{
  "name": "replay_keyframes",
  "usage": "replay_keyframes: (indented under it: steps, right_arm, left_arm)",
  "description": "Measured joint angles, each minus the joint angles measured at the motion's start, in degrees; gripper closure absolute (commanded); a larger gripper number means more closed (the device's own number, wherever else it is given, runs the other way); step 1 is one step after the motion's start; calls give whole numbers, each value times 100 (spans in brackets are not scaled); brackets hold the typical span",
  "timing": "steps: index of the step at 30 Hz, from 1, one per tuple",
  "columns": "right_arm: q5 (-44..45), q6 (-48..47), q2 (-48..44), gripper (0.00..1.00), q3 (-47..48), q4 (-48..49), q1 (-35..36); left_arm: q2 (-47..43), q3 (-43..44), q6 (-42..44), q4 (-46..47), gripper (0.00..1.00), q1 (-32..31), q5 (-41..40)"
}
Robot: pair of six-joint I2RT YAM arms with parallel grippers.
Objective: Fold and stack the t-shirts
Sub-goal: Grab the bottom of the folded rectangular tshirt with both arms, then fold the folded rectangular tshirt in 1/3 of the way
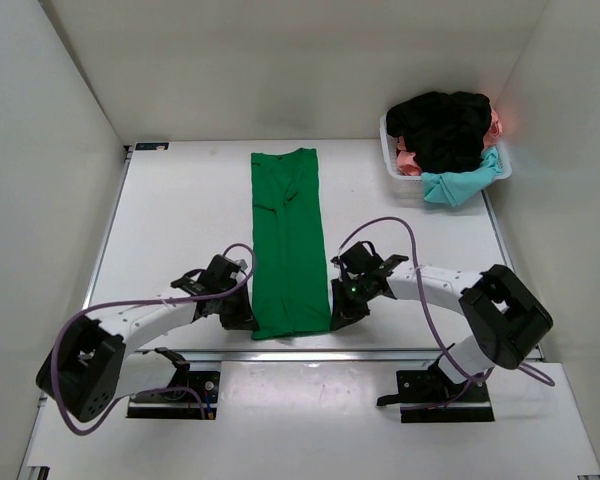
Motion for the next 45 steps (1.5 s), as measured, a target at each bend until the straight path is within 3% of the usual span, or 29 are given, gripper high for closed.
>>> replay_keyframes:
  steps: [7,11,21,25,32,35,37,40,45]
  right_arm:
    - [-560,-376,-479,100,-31,-619,-52]
    - [-870,-765,-291,100,538,-1211,-326]
    - [-1099,-1860,1606,100,3469,-2118,-1513]
    - [-1051,-2140,2529,100,4594,-2433,-1786]
    - [-1012,-2323,3926,100,6529,-2949,-2002]
    - [-1025,-2337,4413,98,7285,-3115,-2063]
    - [-1060,-2326,4673,87,7654,-3161,-2105]
    - [-1161,-2186,4889,76,7938,-3067,-2203]
    - [-1226,-1714,4835,73,7875,-2339,-2398]
  left_arm:
    - [-575,-48,-81,-573,100,44,400]
    - [-411,295,-81,-826,100,396,678]
    - [1746,2892,422,-697,100,1797,979]
    - [2769,3847,619,-577,100,1947,1021]
    - [3628,4444,730,-599,98,2111,1080]
    - [3840,4653,741,-616,75,2159,1102]
    - [4050,4894,737,-605,63,2199,1128]
    - [4393,5239,555,-339,60,2284,1276]
    - [4614,5316,-361,822,53,2575,1596]
